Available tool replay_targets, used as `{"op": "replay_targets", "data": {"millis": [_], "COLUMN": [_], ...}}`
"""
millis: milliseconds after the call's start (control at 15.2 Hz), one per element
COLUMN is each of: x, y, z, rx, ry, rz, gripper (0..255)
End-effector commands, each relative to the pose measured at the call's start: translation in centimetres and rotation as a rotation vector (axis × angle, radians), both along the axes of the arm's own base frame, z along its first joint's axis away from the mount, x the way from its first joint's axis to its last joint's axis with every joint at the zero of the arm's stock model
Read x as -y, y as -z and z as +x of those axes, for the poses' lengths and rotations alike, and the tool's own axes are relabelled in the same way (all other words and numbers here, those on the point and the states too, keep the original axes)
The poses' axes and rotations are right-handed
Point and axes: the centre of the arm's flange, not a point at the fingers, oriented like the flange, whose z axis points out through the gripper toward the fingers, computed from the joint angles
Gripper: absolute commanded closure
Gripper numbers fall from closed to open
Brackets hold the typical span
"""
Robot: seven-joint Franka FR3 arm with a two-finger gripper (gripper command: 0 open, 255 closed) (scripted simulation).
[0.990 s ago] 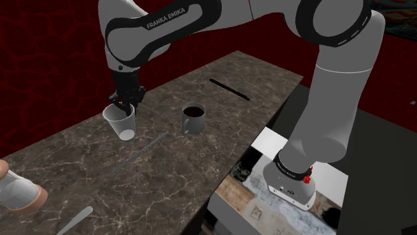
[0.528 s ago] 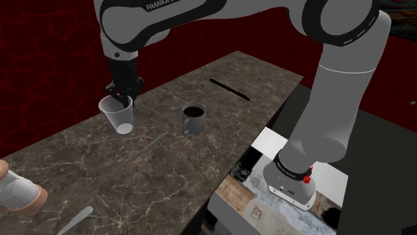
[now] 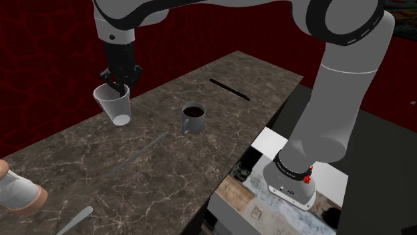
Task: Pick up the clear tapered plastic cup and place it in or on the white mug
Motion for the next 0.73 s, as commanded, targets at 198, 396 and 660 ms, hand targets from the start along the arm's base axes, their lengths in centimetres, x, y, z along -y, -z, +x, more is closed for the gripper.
{"op": "replay_targets", "data": {"millis": [198,396,660], "x": [0.0,0.0,0.0], "y": [-2.6,-4.2,-6.0], "z": [-0.1,-0.1,-0.1], "rx": [0.0,0.0,0.0], "ry": [0.0,0.0,0.0], "rz": [0.0,0.0,0.0], "gripper": [255,255,255]}}
